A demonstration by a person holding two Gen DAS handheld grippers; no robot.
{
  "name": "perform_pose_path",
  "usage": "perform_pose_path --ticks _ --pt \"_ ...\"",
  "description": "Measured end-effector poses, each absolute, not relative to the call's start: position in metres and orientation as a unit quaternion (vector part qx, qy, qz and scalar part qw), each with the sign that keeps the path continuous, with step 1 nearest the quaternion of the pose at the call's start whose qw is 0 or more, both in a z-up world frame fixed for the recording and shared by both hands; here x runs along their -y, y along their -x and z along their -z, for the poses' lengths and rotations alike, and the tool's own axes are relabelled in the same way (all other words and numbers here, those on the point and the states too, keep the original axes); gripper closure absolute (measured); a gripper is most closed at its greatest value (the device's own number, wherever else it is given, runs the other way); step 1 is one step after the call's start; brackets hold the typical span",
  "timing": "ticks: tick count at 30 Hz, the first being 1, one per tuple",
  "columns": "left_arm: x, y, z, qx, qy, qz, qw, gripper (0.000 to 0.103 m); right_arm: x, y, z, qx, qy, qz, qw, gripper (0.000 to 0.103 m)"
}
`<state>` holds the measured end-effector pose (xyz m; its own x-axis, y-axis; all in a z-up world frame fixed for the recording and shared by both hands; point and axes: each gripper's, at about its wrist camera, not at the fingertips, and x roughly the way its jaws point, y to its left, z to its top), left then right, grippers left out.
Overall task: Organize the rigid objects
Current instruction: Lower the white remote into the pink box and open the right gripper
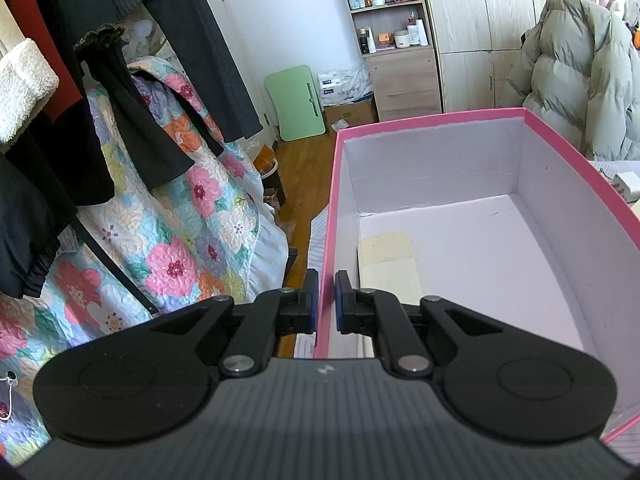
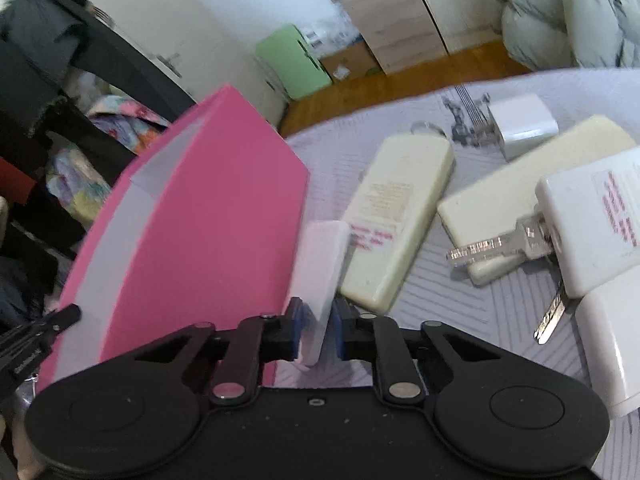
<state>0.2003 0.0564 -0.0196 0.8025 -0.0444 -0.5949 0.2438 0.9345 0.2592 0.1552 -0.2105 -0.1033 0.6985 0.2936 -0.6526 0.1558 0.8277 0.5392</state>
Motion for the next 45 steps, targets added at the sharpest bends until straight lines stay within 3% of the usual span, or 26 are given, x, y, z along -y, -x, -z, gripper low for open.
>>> perform_pose_path --ticks 2,10,17,22,27,31,45 --pt "-0.057 -0.2 0.02 -0.304 -0.164 0.077 0.935 0.096 0.211 -0.152 0.099 -0.374 -0.29 -0.049 0.88 0.095" --pt "-0.057 -0.201 0.02 -0.305 -0.162 0.077 0.935 0.096 0.207 -0.141 0.074 -0.349 -0.246 -0.045 0.903 0.095" --pt "-0.059 -0.201 0.021 -0.305 -0.156 0.083 0.936 0.097 0.184 -0.135 -0.002 -0.291 -0.2 -0.107 0.93 0.095" --pt "-0.064 -0.202 0.022 -0.307 -0.15 0.097 0.935 0.098 0.145 -0.186 -0.031 -0.357 -0.19 -0.199 0.893 0.095" --pt "-0.065 -0.203 0.021 -0.308 -0.138 0.094 0.936 0.098 0.102 -0.244 0.007 -0.464 -0.191 -0.187 0.845 0.095" --pt "-0.067 -0.202 0.02 -0.308 -0.13 0.097 0.937 0.098 0.103 -0.276 0.058 -0.54 -0.26 -0.15 0.786 0.093" --pt "-0.066 -0.201 0.019 -0.308 -0.129 0.097 0.938 0.099 0.085 -0.279 0.068 -0.556 -0.227 -0.111 0.792 0.093"
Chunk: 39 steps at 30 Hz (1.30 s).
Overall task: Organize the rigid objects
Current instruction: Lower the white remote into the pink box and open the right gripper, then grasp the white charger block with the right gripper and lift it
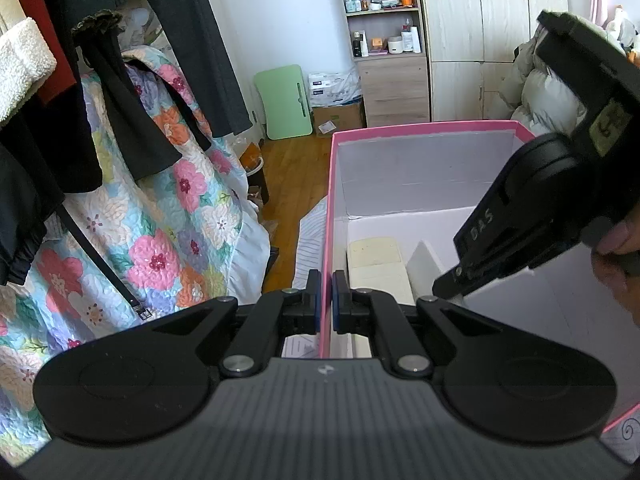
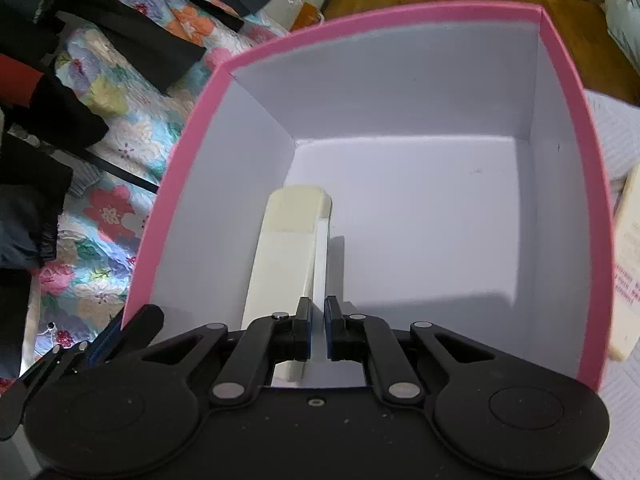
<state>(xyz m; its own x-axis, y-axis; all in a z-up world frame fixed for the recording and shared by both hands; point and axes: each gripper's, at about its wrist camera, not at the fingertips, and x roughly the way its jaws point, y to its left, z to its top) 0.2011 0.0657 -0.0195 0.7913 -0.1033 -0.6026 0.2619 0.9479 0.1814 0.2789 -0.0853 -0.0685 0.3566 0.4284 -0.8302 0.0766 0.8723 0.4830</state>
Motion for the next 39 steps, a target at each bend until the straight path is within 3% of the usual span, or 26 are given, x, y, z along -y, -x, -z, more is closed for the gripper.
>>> perform_pose_path --ticks 10,13,14,16,27,34,39 --pt "-0.067 -0.204 0.018 -0.313 -0.123 0.097 0.937 0.099 0.079 -0.279 0.079 -0.574 -0.271 -0.13 0.762 0.089" --pt "-0.066 -0.204 0.018 -0.313 -0.124 0.097 0.937 0.099 0.078 -0.275 0.072 -0.575 -0.245 -0.137 0.768 0.084" --pt "-0.067 -0.204 0.017 -0.312 -0.124 0.097 0.937 0.099 0.079 -0.272 0.067 -0.571 -0.237 -0.14 0.773 0.078" --pt "-0.067 -0.204 0.017 -0.313 -0.126 0.096 0.937 0.099 0.082 -0.261 0.049 -0.549 -0.221 -0.153 0.792 0.069" --pt "-0.062 -0.204 0.017 -0.313 -0.144 0.088 0.935 0.098 0.169 -0.147 -0.031 -0.414 -0.146 -0.172 0.882 0.066" --pt "-0.056 -0.203 0.016 -0.314 -0.154 0.075 0.934 0.097 0.242 -0.083 -0.016 -0.376 -0.076 -0.101 0.918 0.058" --pt "-0.053 -0.204 0.016 -0.316 -0.158 0.066 0.933 0.097 0.274 -0.067 0.015 -0.407 -0.055 -0.049 0.911 0.053"
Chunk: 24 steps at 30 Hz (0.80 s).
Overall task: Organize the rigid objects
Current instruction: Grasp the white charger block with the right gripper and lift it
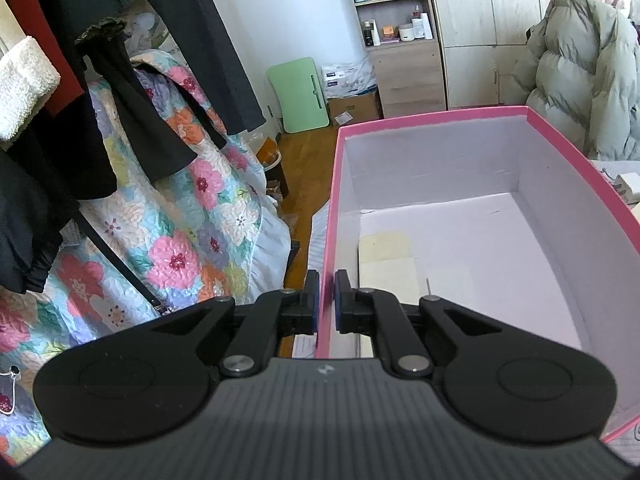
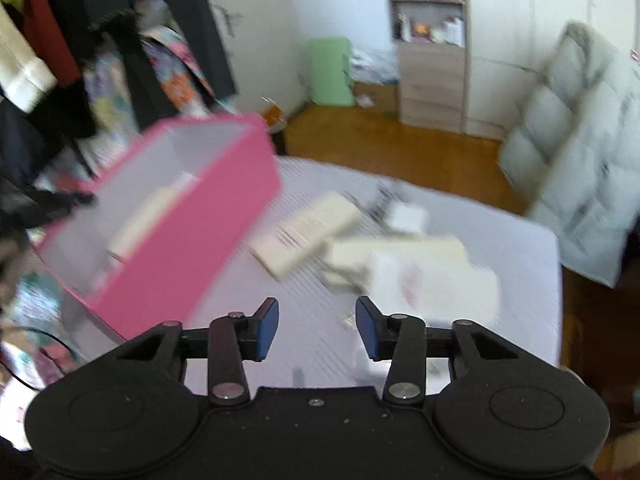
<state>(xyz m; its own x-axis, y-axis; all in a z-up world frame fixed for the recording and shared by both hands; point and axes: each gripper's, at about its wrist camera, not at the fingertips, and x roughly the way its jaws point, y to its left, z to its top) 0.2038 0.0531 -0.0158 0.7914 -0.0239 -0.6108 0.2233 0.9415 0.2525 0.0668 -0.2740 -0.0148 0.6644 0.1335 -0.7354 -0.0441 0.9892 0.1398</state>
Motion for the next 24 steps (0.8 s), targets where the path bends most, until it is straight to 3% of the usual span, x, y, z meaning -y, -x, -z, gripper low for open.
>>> perform_pose_path --ticks 4,14,21,24 --pt "-0.053 -0.204 0.015 -0.319 -0.154 0.062 0.933 0.096 0.28 -0.066 0.039 -0.426 -0.032 -0.016 0.904 0.053" --pt "-0.052 -0.205 0.015 -0.323 -0.156 0.059 0.932 0.096 0.286 -0.085 0.069 -0.456 0.002 0.012 0.89 0.033" --pt "-0.052 -0.206 0.014 -0.324 -0.155 0.06 0.932 0.096 0.281 -0.104 0.085 -0.483 0.012 0.009 0.875 0.033" --pt "-0.052 -0.206 0.014 -0.323 -0.155 0.06 0.932 0.096 0.284 -0.107 0.087 -0.484 -0.007 0.014 0.875 0.04"
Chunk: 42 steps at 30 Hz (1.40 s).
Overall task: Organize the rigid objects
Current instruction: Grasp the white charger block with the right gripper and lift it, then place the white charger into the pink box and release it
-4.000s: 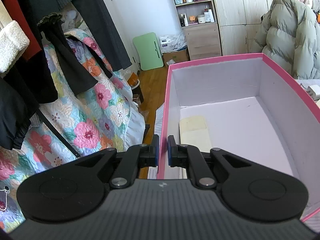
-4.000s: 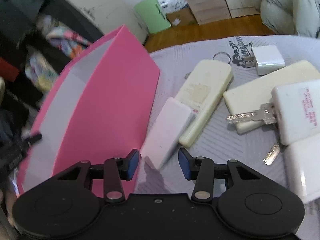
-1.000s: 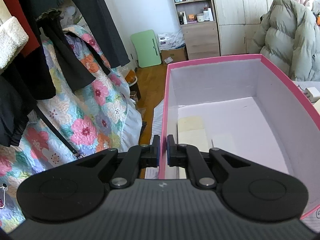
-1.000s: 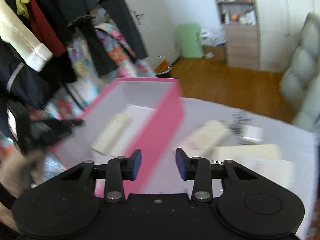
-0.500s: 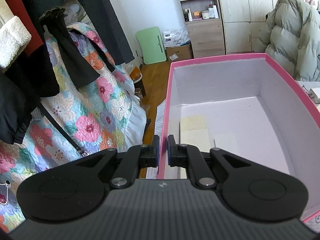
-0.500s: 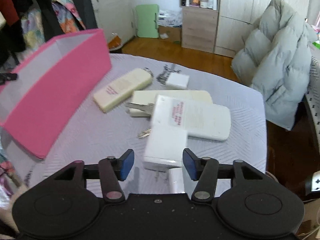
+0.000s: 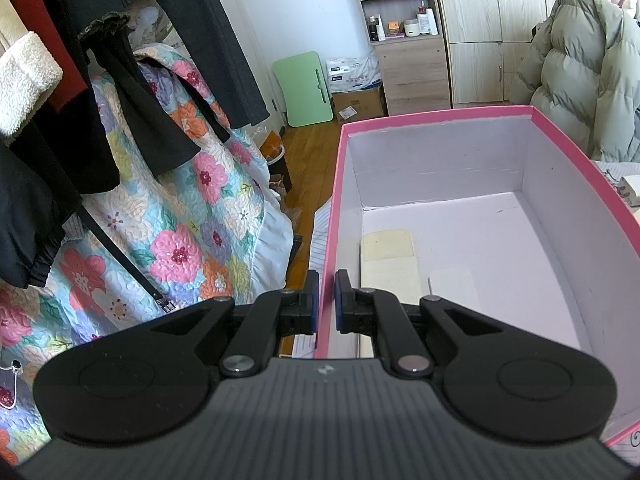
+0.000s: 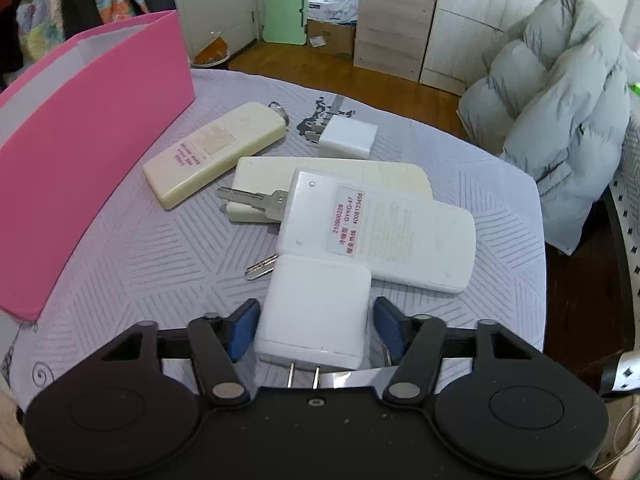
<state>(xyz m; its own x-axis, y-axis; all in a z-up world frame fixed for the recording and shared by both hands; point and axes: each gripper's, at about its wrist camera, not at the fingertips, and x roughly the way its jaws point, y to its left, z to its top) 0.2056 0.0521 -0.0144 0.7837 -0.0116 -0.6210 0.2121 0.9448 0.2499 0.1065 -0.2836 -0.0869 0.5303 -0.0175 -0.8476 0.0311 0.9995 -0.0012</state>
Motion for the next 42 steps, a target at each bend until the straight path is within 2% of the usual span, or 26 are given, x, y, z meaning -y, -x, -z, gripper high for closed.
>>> perform_pose_path --ticks 19,27,31,36,42 --pt "-0.052 -0.204 0.014 -0.322 -0.164 0.075 0.929 0.097 0.257 -0.083 0.046 -0.433 -0.044 -0.02 0.9 0.041" --pt "-0.056 -0.202 0.014 -0.311 -0.186 0.101 0.926 0.098 0.213 -0.094 -0.019 -0.366 -0.062 -0.161 0.914 0.041" --pt "-0.061 -0.203 0.013 -0.314 -0.18 0.114 0.925 0.098 0.174 -0.119 -0.036 -0.358 -0.047 -0.245 0.9 0.041" --pt "-0.067 -0.205 0.012 -0.315 -0.17 0.123 0.925 0.099 0.103 -0.166 -0.027 -0.407 0.042 -0.353 0.841 0.041" --pt "-0.069 -0.205 0.012 -0.315 -0.168 0.123 0.926 0.099 0.048 -0.236 0.018 -0.543 0.055 -0.364 0.755 0.041"
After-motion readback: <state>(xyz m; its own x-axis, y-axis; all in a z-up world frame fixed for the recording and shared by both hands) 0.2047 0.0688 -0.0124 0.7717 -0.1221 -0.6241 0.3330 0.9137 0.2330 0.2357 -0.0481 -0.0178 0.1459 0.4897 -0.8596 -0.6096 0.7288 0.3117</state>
